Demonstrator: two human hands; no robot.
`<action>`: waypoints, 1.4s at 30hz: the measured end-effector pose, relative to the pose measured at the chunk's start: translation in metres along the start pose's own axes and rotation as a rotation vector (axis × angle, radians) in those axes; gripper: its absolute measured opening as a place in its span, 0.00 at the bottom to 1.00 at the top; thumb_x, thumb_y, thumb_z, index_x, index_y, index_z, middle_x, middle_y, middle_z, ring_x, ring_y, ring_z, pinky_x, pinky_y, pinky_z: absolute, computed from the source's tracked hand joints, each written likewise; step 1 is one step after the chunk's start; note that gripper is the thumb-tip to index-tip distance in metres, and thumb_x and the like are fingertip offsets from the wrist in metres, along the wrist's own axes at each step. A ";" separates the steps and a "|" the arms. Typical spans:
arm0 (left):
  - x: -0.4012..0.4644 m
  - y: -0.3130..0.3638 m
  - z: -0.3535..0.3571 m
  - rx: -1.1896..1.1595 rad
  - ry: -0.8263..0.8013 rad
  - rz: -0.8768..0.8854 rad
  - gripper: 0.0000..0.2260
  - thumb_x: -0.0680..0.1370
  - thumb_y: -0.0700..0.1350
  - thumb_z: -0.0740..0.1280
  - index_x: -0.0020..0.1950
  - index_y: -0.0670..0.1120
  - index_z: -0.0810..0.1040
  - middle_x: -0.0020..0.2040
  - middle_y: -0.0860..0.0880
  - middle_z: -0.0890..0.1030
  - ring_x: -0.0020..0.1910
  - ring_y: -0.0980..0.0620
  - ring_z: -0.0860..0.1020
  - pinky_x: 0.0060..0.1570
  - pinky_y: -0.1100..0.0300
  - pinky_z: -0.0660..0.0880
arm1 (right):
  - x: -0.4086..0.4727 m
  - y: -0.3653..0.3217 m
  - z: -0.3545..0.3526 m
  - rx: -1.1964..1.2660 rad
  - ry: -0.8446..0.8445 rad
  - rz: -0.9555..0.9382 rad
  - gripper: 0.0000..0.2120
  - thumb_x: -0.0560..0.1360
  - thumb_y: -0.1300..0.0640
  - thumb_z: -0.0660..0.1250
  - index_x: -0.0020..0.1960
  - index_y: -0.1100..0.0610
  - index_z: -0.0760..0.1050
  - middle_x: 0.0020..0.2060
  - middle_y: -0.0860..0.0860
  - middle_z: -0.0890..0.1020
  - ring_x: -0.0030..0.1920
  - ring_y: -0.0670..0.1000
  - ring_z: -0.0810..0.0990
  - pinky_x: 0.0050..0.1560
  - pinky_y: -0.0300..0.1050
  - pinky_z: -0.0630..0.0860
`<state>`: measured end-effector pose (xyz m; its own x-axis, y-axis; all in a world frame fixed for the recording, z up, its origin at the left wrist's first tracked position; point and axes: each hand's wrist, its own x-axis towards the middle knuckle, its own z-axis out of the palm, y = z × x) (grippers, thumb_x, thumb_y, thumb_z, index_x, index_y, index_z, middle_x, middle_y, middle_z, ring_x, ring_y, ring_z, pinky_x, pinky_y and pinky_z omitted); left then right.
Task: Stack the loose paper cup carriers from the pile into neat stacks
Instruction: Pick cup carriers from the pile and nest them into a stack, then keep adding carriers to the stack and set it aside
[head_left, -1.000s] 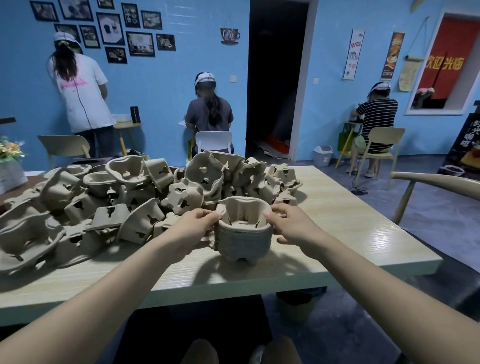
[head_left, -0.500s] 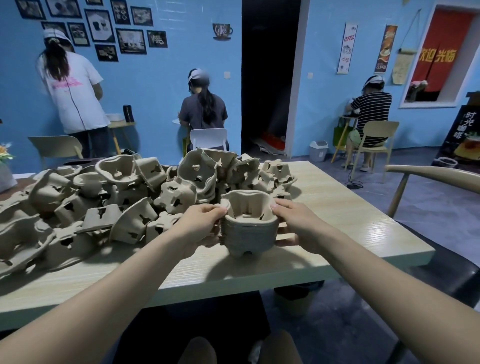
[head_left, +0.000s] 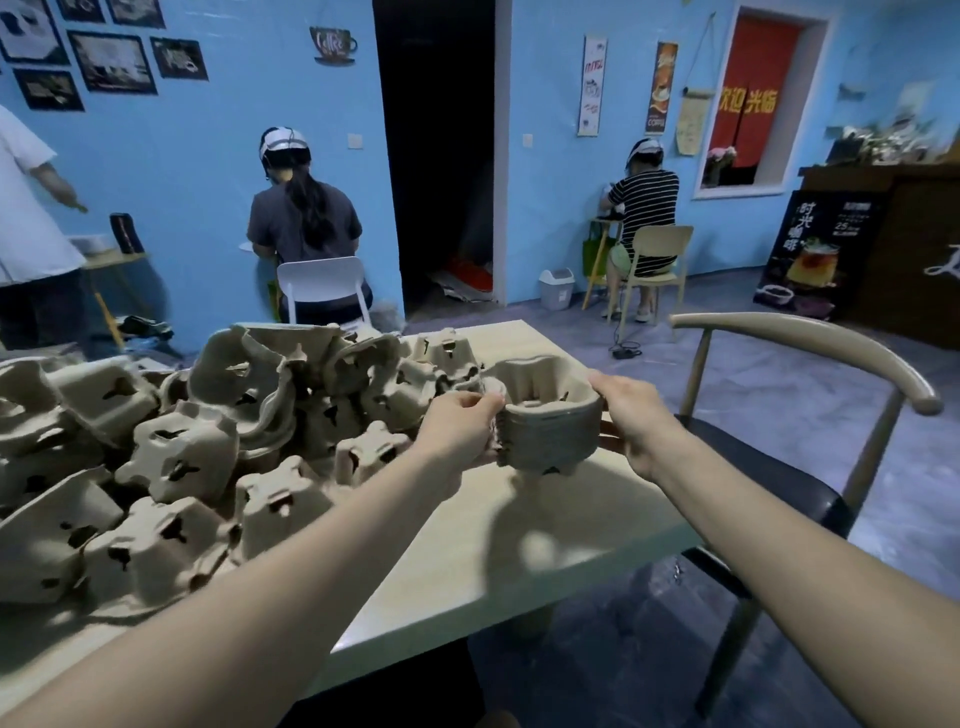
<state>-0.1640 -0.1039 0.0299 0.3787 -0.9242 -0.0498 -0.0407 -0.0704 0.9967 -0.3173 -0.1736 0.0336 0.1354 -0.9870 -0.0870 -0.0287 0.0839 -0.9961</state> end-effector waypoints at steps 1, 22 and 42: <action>0.009 0.001 0.011 -0.003 -0.004 0.001 0.08 0.80 0.45 0.62 0.44 0.44 0.75 0.33 0.48 0.70 0.29 0.54 0.68 0.33 0.60 0.77 | 0.009 -0.002 -0.007 0.013 0.020 -0.003 0.10 0.77 0.53 0.62 0.39 0.54 0.75 0.35 0.50 0.76 0.39 0.52 0.74 0.40 0.45 0.72; 0.080 -0.024 0.085 0.195 -0.059 0.087 0.17 0.75 0.59 0.66 0.54 0.47 0.77 0.40 0.50 0.78 0.42 0.51 0.76 0.57 0.47 0.76 | 0.092 0.024 -0.064 -0.220 0.190 -0.059 0.18 0.80 0.51 0.55 0.46 0.64 0.76 0.43 0.56 0.77 0.47 0.55 0.72 0.50 0.50 0.71; 0.119 0.014 -0.071 1.059 0.099 0.452 0.14 0.76 0.44 0.65 0.62 0.46 0.74 0.64 0.47 0.73 0.63 0.48 0.71 0.60 0.55 0.68 | 0.100 -0.018 0.111 -0.666 -0.010 -0.410 0.16 0.75 0.58 0.64 0.62 0.59 0.73 0.61 0.55 0.75 0.60 0.54 0.74 0.59 0.43 0.69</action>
<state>-0.0539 -0.1885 0.0422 0.2007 -0.9153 0.3493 -0.9281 -0.0634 0.3670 -0.1928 -0.2586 0.0408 0.2728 -0.9196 0.2826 -0.5622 -0.3907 -0.7289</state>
